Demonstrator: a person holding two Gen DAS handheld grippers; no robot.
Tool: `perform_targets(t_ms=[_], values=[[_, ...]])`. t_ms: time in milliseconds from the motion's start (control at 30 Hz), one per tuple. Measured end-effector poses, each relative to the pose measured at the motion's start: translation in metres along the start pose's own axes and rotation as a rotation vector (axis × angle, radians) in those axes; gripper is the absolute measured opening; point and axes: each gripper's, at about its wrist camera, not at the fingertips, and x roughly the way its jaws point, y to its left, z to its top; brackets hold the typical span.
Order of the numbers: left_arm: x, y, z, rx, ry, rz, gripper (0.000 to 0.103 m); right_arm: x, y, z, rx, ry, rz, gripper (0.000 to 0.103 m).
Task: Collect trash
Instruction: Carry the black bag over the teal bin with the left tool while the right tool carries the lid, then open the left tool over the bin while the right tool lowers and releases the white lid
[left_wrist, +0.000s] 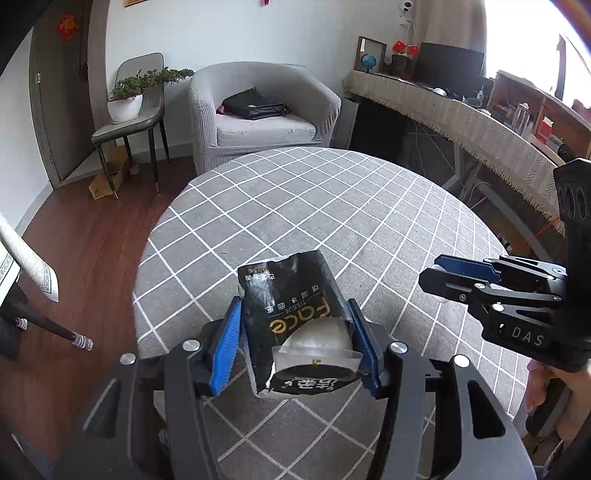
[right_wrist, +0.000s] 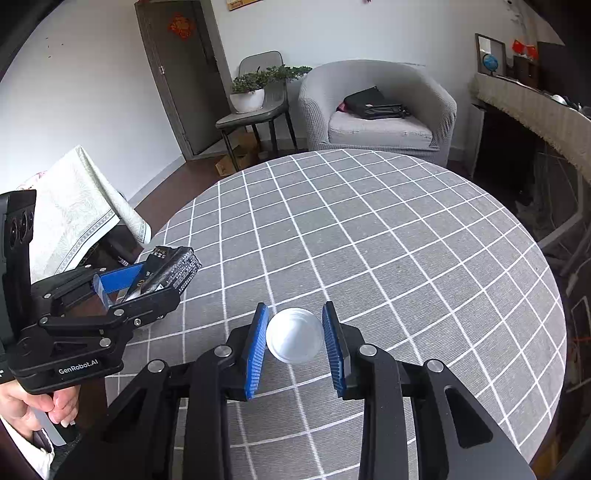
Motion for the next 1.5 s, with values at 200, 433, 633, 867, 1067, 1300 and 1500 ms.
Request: perform_targets(t_ms=[200, 433, 633, 867, 1067, 1300, 1500], values=[[-0.026, 0.022, -0.019, 0.009, -0.026, 0.003, 0.057, -0.002, 0.033, -0.006, -0.014, -0.013, 0.025, 0.03], [-0.048, 0.067, -0.038, -0.056, -0.036, 0.01, 0.057, 0.0, 0.078, -0.008, -0.061, -0.026, 0.067, 0.03], [-0.059, 0.101, -0.049, -0.092, -0.043, 0.048, 0.057, 0.009, 0.106, -0.009, -0.087, -0.019, 0.099, 0.03], [-0.06, 0.135, -0.07, -0.113, -0.011, 0.095, 0.057, 0.018, 0.135, -0.005, -0.12, -0.02, 0.142, 0.03], [-0.055, 0.171, -0.094, -0.136, 0.047, 0.144, 0.057, 0.032, 0.17, 0.002, -0.155, -0.015, 0.187, 0.03], [-0.039, 0.217, -0.128, -0.189, 0.152, 0.194, 0.057, 0.058, 0.21, 0.002, -0.193, 0.024, 0.224, 0.03], [-0.025, 0.239, -0.148, -0.234, 0.245, 0.197, 0.057, 0.086, 0.233, -0.007, -0.231, 0.086, 0.231, 0.03]])
